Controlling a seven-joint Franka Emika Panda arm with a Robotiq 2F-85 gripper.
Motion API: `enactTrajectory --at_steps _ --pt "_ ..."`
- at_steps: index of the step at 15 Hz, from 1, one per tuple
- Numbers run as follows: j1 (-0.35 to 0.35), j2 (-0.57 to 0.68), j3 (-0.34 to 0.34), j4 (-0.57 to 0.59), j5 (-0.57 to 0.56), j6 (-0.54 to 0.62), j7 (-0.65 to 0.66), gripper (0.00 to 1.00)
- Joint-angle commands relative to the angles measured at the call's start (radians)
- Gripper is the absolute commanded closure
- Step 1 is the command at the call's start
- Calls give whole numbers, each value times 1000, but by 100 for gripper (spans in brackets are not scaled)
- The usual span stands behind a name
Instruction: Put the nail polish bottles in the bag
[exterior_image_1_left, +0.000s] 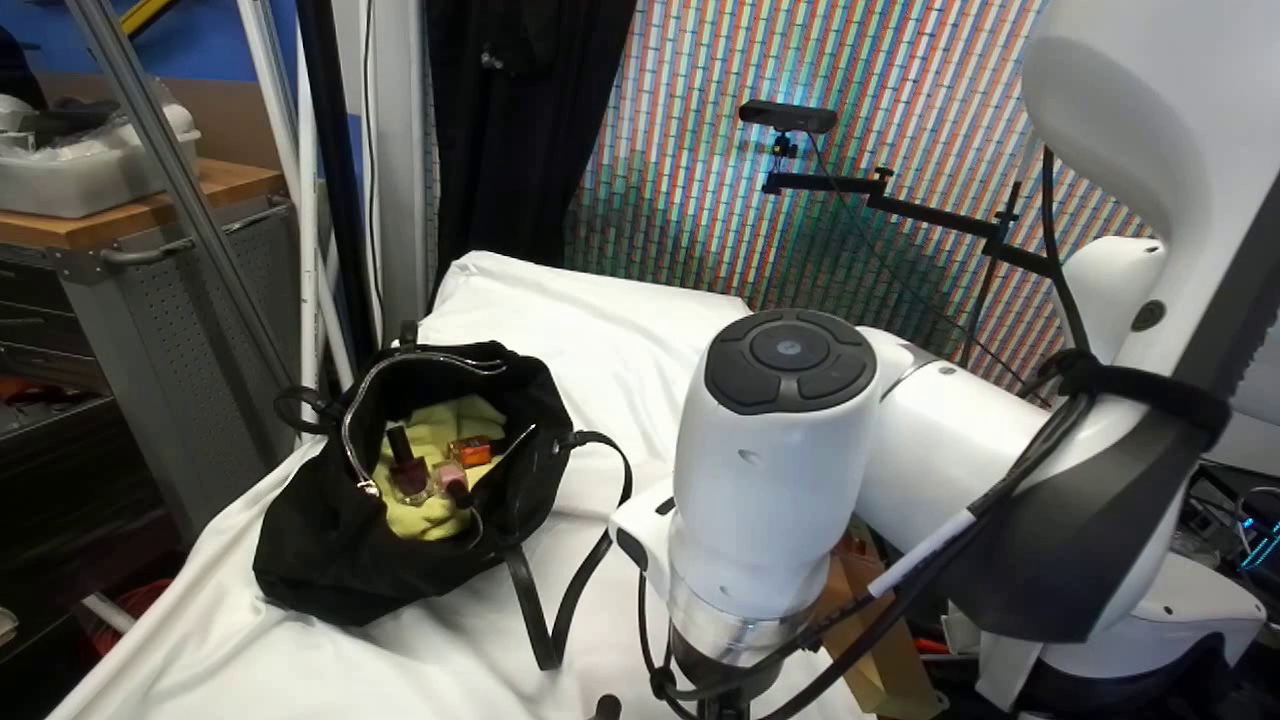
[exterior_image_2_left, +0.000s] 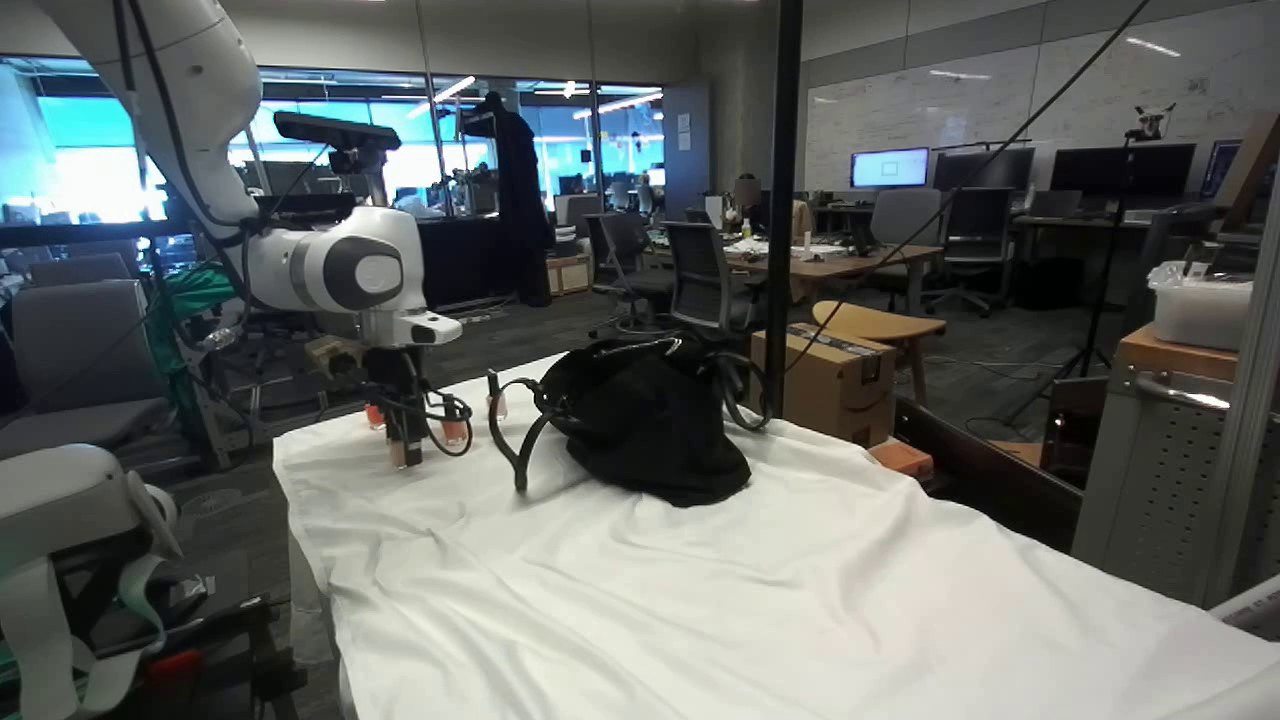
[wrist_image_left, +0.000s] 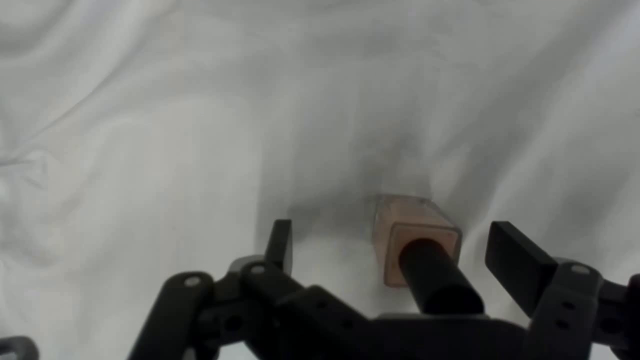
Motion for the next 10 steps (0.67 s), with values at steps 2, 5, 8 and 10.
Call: enactTrajectory --at_steps 2,5,8,10 --pt "-7 17 -1 3 47 30 -82 0" --pt "-11 13 1 3 78 18 -120 0" --pt "-16 12 5 8 111 -7 -152 0" --pt "-16 7 4 9 122 -17 -166 0"
